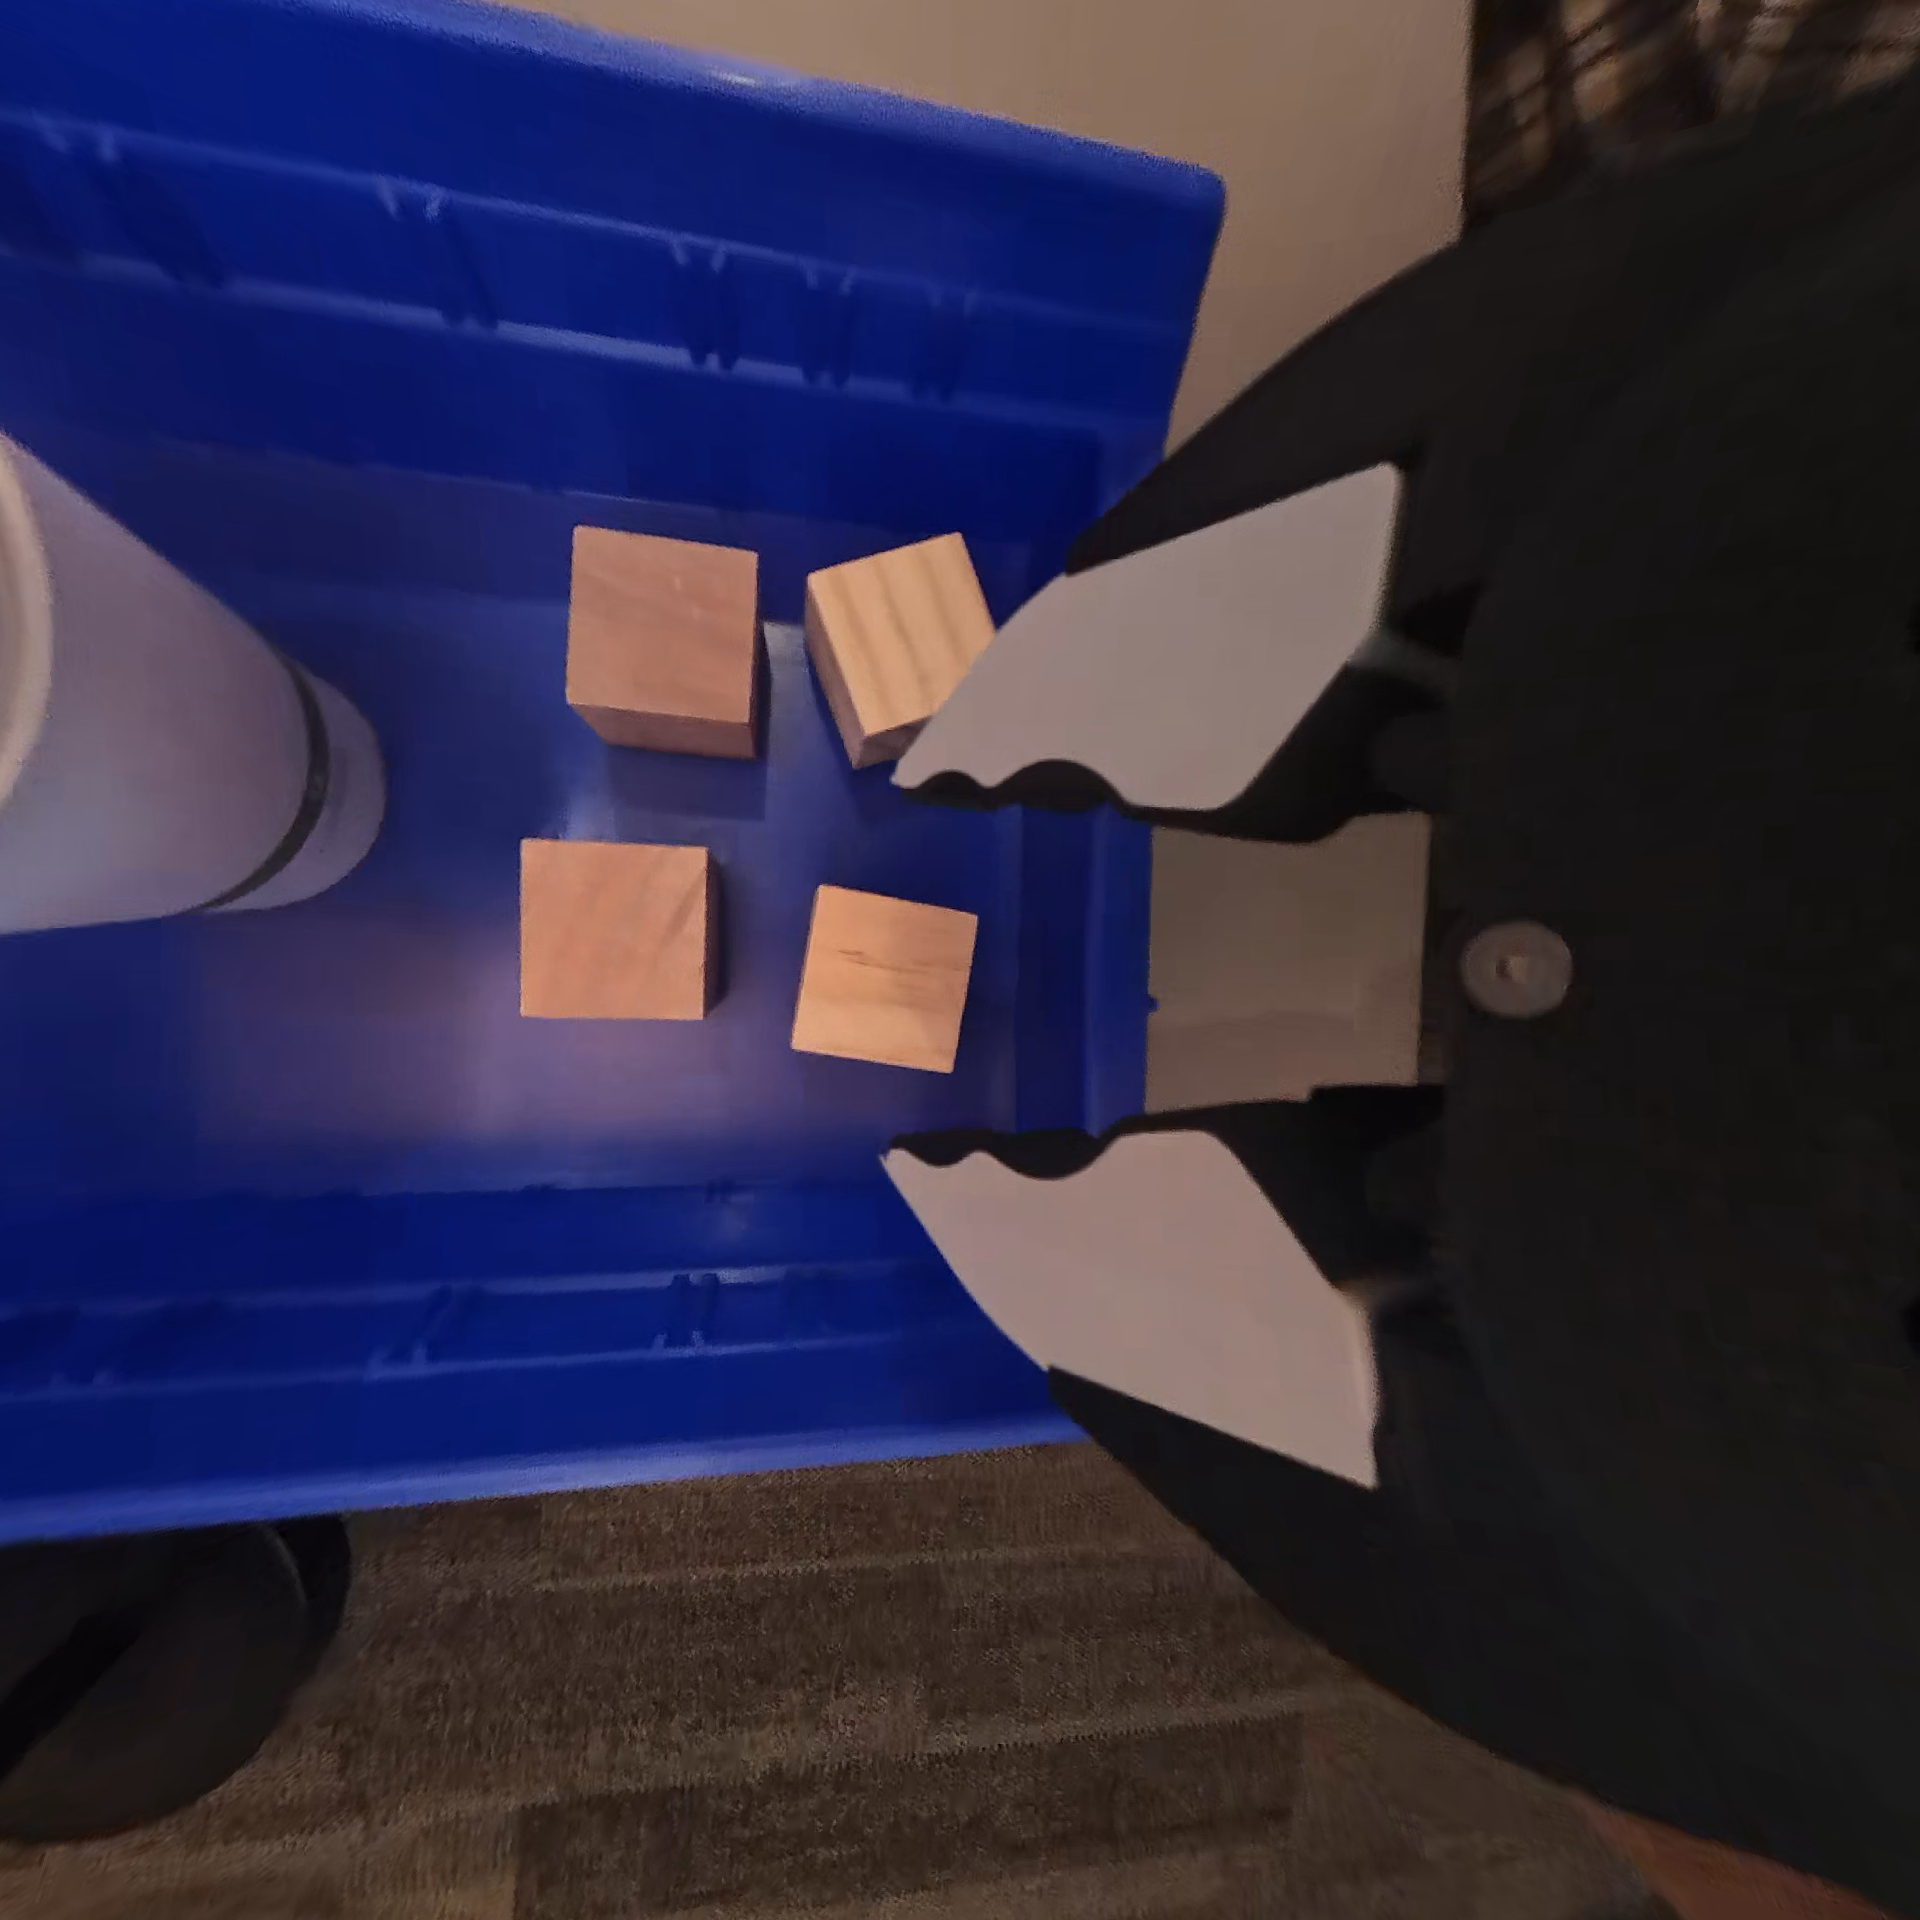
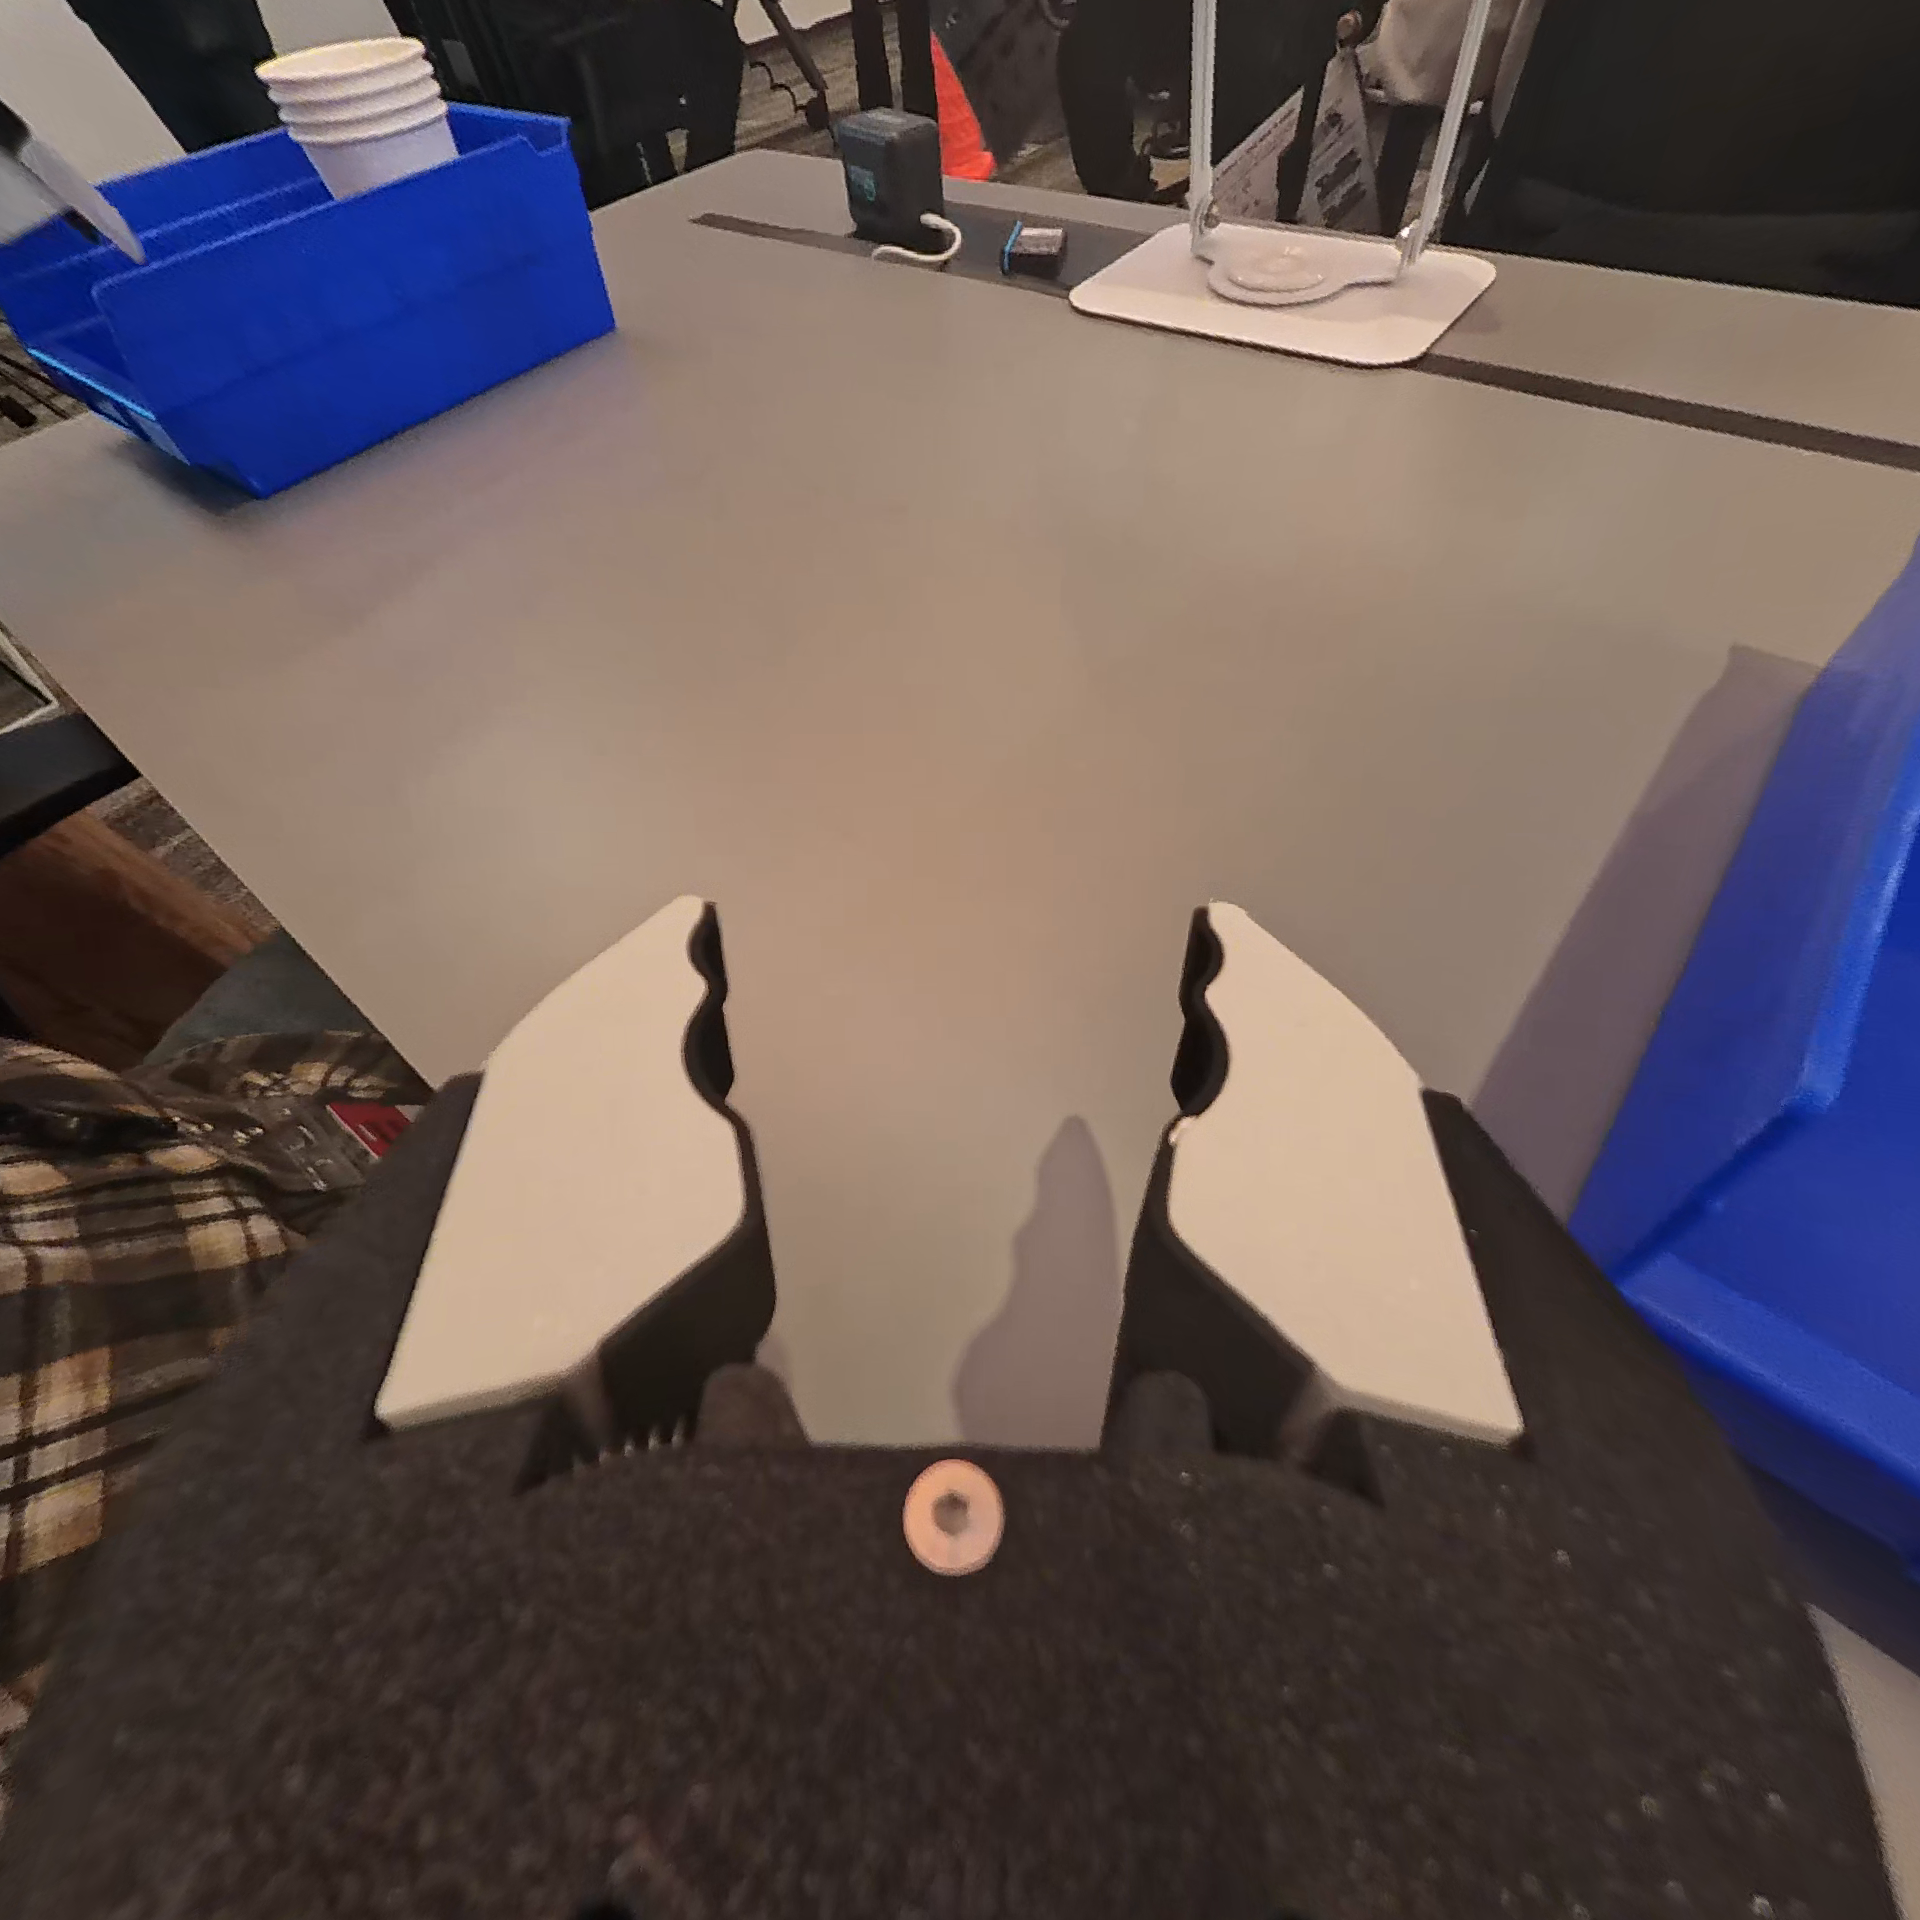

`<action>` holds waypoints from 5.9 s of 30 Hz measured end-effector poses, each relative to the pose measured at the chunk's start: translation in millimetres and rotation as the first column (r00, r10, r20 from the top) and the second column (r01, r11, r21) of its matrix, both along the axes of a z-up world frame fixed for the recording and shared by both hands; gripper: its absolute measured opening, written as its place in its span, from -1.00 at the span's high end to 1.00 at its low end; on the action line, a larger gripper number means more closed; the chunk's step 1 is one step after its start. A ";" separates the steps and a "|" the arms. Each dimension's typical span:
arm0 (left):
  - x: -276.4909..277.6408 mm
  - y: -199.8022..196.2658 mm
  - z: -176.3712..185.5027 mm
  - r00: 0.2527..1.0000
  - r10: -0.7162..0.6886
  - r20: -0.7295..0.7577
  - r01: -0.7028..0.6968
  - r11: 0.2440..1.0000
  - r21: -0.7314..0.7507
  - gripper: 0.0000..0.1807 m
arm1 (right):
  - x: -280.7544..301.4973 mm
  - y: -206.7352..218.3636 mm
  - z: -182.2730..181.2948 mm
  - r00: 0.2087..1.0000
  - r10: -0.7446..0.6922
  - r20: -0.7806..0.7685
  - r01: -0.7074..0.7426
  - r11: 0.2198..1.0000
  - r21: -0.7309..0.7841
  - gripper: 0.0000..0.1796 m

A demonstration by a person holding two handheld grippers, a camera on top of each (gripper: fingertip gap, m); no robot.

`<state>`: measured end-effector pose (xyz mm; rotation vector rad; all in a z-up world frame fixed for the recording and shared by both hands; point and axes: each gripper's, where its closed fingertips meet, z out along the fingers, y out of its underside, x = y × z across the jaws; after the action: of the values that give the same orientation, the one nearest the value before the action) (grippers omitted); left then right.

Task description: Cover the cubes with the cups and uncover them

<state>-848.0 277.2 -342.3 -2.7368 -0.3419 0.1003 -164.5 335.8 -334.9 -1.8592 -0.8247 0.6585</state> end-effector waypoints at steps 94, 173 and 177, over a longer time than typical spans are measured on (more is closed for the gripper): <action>-13.2 49.8 -3.6 0.992 0.006 0.129 -0.011 0.999 0.040 0.18 | -4.4 -20.0 20.1 0.996 0.065 -0.067 -0.066 0.998 -0.015 0.14; 348.5 154.2 -74.4 0.166 -0.978 0.124 0.985 0.160 -0.060 0.49 | 29.2 -32.4 21.2 0.999 -0.015 -0.044 0.013 0.998 -0.053 0.20; 345.9 151.6 -81.2 0.162 -0.977 0.141 0.984 0.150 -0.094 0.47 | 28.4 -32.9 21.3 0.999 -0.014 -0.037 0.012 0.998 -0.054 0.20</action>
<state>-502.1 428.8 -423.5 -2.4846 1.5999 -0.3228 -136.1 302.9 -313.6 -1.8934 -0.7766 0.7117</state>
